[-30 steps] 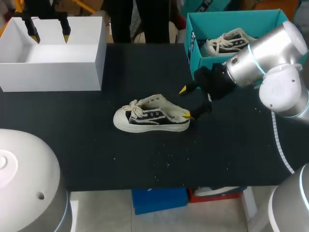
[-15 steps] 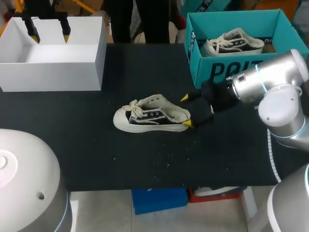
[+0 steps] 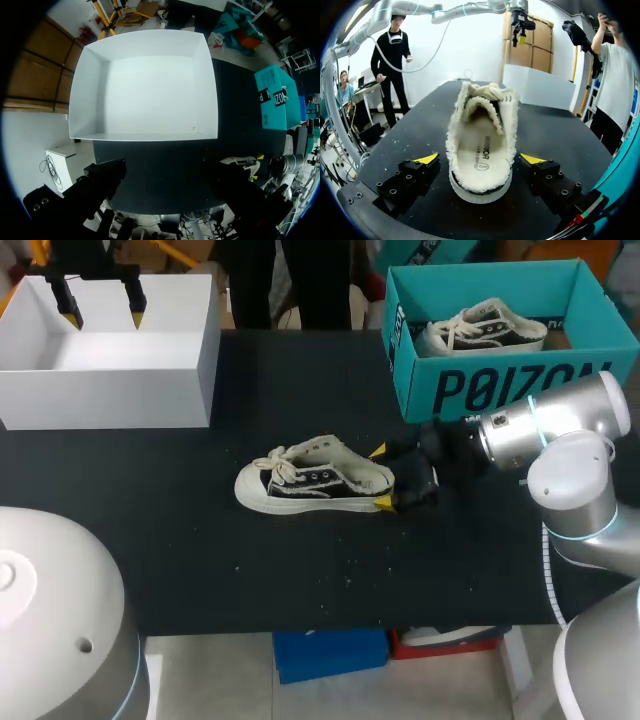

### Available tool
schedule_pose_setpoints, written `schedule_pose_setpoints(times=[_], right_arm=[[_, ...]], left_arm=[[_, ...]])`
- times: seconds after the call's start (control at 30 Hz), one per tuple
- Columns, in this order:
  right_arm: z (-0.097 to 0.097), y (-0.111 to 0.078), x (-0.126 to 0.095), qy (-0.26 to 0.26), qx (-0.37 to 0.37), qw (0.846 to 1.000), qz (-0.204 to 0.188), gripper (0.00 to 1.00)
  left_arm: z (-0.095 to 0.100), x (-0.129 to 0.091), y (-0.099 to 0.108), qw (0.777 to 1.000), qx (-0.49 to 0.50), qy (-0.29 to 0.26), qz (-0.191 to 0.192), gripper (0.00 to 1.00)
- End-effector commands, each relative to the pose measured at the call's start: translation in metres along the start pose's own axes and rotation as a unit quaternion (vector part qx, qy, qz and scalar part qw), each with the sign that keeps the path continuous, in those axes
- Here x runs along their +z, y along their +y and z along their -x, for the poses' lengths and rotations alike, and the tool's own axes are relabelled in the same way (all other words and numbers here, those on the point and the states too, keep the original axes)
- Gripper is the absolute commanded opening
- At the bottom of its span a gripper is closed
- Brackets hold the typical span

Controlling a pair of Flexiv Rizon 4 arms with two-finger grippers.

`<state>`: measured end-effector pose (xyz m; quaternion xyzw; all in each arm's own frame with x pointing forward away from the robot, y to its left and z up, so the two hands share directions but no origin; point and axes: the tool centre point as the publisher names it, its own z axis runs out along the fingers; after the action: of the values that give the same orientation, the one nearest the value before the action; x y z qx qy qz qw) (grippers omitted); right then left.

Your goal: Take the shoe out of the shoebox, open the shoe tongue, remove and reinsert the insole, then place the shoe into the shoebox

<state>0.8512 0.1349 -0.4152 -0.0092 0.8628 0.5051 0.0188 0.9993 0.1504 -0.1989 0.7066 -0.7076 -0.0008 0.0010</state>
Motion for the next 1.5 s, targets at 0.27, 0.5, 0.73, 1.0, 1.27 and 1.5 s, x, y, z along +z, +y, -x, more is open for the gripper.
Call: schedule_pose_setpoints(times=[0.27, 0.5, 0.73, 1.0, 1.27, 1.5], right_arm=[[0.009, -0.009, 0.013, 0.001, 0.003, 1.000, 0.013, 1.00], [0.009, -0.015, 0.019, 0.008, 0.008, 1.000, 0.017, 1.00], [0.009, -0.019, 0.022, 0.005, 0.015, 1.000, 0.017, 0.00], [0.009, -0.019, 0.022, 0.005, 0.015, 1.000, 0.017, 0.00], [0.009, -0.019, 0.022, 0.005, 0.015, 1.000, 0.017, 0.00], [0.009, -0.019, 0.022, 0.005, 0.015, 1.000, 0.017, 0.00]], left_arm=[[0.000, 0.000, 0.000, 1.000, 0.000, 0.000, 0.000, 1.00], [0.000, 0.000, 0.000, 1.000, 0.000, 0.000, 0.000, 1.00], [0.000, 0.000, 0.000, 1.000, 0.000, 0.000, 0.000, 1.00], [0.000, 0.000, 0.000, 1.000, 0.000, 0.000, 0.000, 1.00], [-0.075, -0.009, 0.043, 0.999, 0.003, 0.000, -0.032, 1.00], [-0.151, -0.001, 0.097, 0.999, 0.032, -0.015, -0.025, 1.00]])
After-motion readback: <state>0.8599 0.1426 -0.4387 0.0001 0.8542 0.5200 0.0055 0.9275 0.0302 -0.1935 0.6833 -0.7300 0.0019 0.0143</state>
